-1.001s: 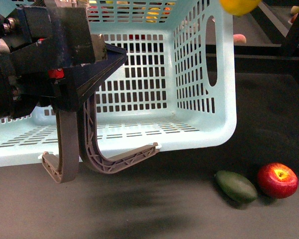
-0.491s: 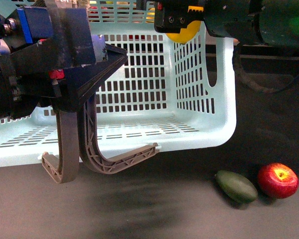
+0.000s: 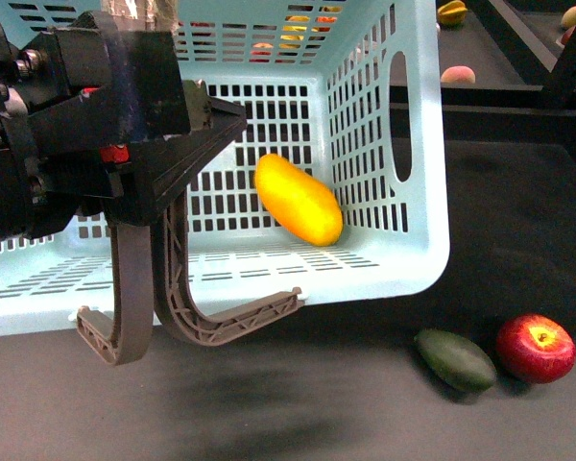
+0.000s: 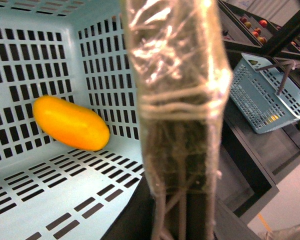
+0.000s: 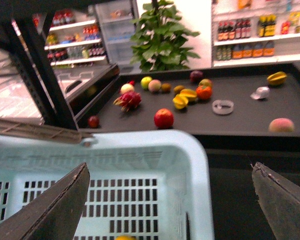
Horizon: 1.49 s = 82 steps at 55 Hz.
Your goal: Pick mango with right arm and hold basket with left
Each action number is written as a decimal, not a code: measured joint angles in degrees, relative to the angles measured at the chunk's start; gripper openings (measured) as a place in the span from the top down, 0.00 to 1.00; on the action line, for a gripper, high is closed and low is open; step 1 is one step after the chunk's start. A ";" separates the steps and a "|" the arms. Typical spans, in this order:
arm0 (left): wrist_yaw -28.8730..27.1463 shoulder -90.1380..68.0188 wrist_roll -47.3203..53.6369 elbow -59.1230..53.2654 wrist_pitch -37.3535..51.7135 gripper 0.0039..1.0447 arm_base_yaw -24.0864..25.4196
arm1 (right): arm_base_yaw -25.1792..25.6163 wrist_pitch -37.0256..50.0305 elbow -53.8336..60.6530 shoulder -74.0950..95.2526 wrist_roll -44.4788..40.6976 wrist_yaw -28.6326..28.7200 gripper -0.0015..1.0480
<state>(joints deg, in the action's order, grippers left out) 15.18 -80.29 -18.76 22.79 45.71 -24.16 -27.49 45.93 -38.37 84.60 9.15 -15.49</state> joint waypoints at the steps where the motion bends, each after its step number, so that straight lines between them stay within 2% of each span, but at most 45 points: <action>1: -0.11 0.00 0.17 0.02 0.00 0.92 0.00 | 0.11 -0.17 0.87 -1.57 -0.20 -0.83 0.08; 18: -0.15 0.00 0.48 0.04 0.04 0.92 0.04 | 1.18 -4.35 16.68 -22.47 -1.05 -13.92 0.08; 27: 0.04 0.00 0.48 0.04 0.04 0.92 0.04 | 1.05 -10.64 24.24 -33.09 3.76 -18.62 0.08; 30: 0.02 0.00 0.48 0.04 0.04 0.92 0.04 | 0.77 -14.03 26.93 -36.68 4.35 -22.38 0.08; 46: -0.07 0.00 0.48 0.04 0.02 0.92 0.04 | 0.77 -14.56 27.61 -37.86 4.81 -22.99 0.08; 52: -0.07 0.00 0.57 0.04 0.04 0.92 0.04 | 5.01 -11.58 30.42 -41.46 -2.93 -8.00 0.25; 55: -0.07 0.00 0.52 0.04 0.04 0.92 0.04 | 6.97 -12.59 31.52 -43.69 -5.44 -4.46 0.34; 69: -0.04 0.00 0.48 0.04 0.02 0.92 0.04 | 14.01 -17.99 34.51 -52.24 -8.46 2.40 0.71; 76: 0.00 0.00 0.48 0.04 0.02 0.92 0.04 | 17.22 -21.27 35.63 -56.81 -8.79 5.73 0.94; 78: 0.00 0.00 0.48 0.04 0.04 0.92 0.04 | 17.81 -21.92 35.82 -57.68 -8.94 6.32 0.99; 82: -0.02 0.00 0.48 0.04 0.04 0.92 0.04 | 19.23 -23.26 36.46 -59.71 -8.98 7.63 0.98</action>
<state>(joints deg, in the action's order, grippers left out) 15.16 -80.29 -18.28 22.83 45.76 -24.12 -8.25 22.68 -1.91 24.88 0.16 -7.86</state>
